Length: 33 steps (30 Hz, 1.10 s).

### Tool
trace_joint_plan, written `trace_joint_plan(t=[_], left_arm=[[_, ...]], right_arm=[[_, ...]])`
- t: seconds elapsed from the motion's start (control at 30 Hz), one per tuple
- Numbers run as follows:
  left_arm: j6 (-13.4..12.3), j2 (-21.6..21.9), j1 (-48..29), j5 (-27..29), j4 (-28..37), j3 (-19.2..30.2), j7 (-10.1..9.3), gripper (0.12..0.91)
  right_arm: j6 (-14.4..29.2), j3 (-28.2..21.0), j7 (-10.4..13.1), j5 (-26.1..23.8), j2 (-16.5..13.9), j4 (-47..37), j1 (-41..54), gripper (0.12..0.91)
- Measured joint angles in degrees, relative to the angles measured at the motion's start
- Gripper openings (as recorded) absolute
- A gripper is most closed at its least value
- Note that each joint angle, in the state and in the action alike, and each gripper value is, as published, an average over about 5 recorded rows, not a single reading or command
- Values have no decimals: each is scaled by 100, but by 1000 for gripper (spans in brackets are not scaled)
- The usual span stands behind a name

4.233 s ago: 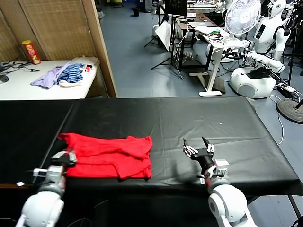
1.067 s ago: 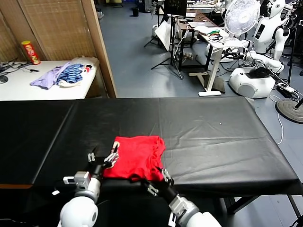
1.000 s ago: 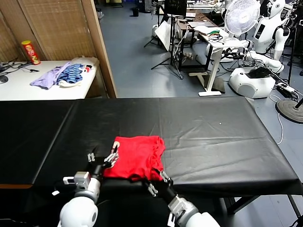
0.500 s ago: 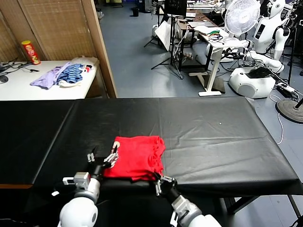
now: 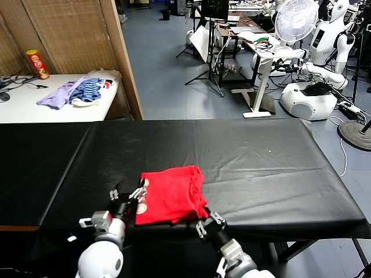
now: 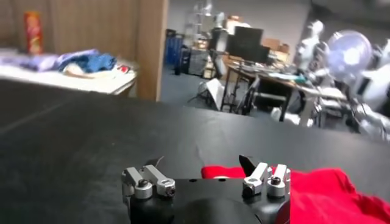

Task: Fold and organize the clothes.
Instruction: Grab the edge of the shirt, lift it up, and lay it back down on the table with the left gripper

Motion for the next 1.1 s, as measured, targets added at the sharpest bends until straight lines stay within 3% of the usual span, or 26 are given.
trace_joint_plan(t=[0.1,0.2,0.37,0.67,0.77,1.0,1.1], left_arm=[[-44,-132,68,-722,-49,-47,-101,798],[-102,-287,138,-1433,-54,-35,-107,798],[-154,-500,184,-2108,61,-9,-80,798],[-237,-677,299,-2316,228,16,-12,780],[-282,-709,367,-2334,259,18,51,685],[-294,-714,392,-2381,309,1,70,297],[-257,-664,328,-2255,311,-13,55,174]], right_arm=[[-9,227,136,586,77,141,9,704],[-33,428,211,1099,139,242,52,783],[-28,640,230,1477,177,331,88,797],[-15,751,210,1619,205,356,109,798],[-13,751,204,1624,221,351,121,798],[0,766,205,1613,252,362,78,798],[-11,797,252,1560,281,400,31,798]])
